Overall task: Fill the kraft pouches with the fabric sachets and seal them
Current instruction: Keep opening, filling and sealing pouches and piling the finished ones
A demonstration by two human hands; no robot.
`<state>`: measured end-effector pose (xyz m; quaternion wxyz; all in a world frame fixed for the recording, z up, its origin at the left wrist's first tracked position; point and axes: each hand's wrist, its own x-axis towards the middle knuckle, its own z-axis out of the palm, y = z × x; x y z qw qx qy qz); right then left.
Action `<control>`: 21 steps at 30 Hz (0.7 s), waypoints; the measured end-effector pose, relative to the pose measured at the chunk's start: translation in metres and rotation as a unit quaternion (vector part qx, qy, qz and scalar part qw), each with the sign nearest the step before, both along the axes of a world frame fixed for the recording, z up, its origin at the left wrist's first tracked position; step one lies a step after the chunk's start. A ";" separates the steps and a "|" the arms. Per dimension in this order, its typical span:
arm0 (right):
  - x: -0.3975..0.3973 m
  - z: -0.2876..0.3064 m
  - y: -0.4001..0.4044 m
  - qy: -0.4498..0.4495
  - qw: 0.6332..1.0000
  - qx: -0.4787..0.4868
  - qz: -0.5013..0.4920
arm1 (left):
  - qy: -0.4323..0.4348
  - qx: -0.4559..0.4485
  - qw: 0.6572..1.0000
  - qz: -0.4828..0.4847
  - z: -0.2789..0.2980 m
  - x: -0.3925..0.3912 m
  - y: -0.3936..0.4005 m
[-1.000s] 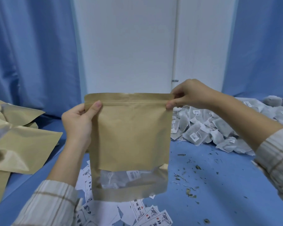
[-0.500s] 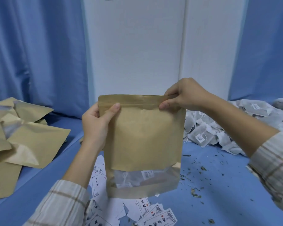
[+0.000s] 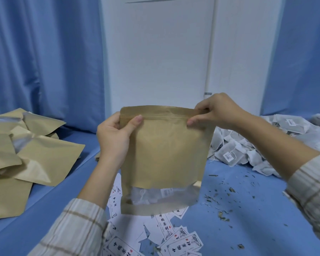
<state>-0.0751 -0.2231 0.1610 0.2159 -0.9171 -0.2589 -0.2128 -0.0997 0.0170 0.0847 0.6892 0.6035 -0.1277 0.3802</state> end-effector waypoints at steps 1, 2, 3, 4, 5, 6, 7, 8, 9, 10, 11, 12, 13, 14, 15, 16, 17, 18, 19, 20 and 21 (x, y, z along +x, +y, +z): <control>-0.001 0.000 -0.002 0.007 1.000 0.009 -0.003 | -0.001 0.002 1.000 0.004 0.001 -0.001 0.000; -0.003 0.000 -0.005 0.012 1.000 0.015 -0.009 | -0.003 0.003 1.000 0.008 0.002 -0.003 0.001; -0.005 -0.001 -0.008 0.013 1.000 0.023 -0.013 | -0.006 0.003 1.000 0.013 0.003 -0.005 0.002; -0.008 -0.001 -0.011 0.010 0.999 0.034 -0.017 | -0.009 0.001 1.000 0.016 0.004 -0.007 0.003; -0.010 -0.002 -0.013 0.003 0.999 0.047 -0.020 | -0.010 0.002 1.000 0.019 0.005 -0.010 0.005; -0.013 -0.004 -0.014 -0.008 0.998 0.058 -0.023 | -0.009 0.004 1.000 0.024 0.005 -0.013 0.006; -0.015 -0.006 -0.014 -0.021 0.997 0.067 -0.022 | -0.008 0.005 0.999 0.032 0.005 -0.016 0.006; -0.017 -0.009 -0.014 -0.028 0.997 0.075 -0.021 | -0.007 0.004 0.999 0.040 0.005 -0.019 0.006; -0.019 -0.012 -0.012 -0.033 0.995 0.087 -0.020 | -0.008 0.002 0.999 0.046 0.005 -0.023 0.004; -0.021 -0.015 -0.011 -0.034 0.995 0.096 -0.022 | -0.014 0.000 0.999 0.049 0.006 -0.027 0.003; -0.022 -0.018 -0.011 -0.035 0.994 0.104 -0.027 | -0.021 0.003 0.998 0.051 0.005 -0.030 0.002; -0.025 -0.021 -0.011 -0.042 0.992 0.115 -0.033 | -0.028 0.011 0.998 0.055 0.005 -0.033 0.002; -0.027 -0.025 -0.011 -0.051 0.989 0.131 -0.042 | -0.035 0.019 0.997 0.065 0.004 -0.037 0.002; -0.030 -0.029 -0.011 -0.055 0.986 0.148 -0.047 | -0.043 0.029 0.996 0.076 0.003 -0.039 0.002; -0.033 -0.033 -0.009 -0.058 0.984 0.160 -0.048 | -0.048 0.037 0.994 0.088 0.001 -0.042 0.000; -0.036 -0.038 -0.007 -0.062 0.982 0.167 -0.056 | -0.053 0.040 0.993 0.097 0.000 -0.045 -0.003; -0.037 -0.044 -0.005 -0.067 0.980 0.172 -0.078 | -0.057 0.040 0.991 0.110 -0.001 -0.050 -0.007; -0.039 -0.050 -0.002 -0.060 0.974 0.191 -0.109 | -0.064 0.043 0.989 0.125 -0.003 -0.056 -0.012; -0.043 -0.056 0.003 -0.025 0.961 0.237 -0.140 | -0.077 0.056 0.984 0.148 -0.005 -0.063 -0.018; -0.051 -0.061 0.009 0.047 0.938 0.308 -0.151 | -0.101 0.078 0.979 0.159 -0.009 -0.069 -0.025; -0.059 -0.066 0.015 0.139 0.906 0.377 -0.134 | -0.130 0.107 0.972 0.162 -0.014 -0.075 -0.033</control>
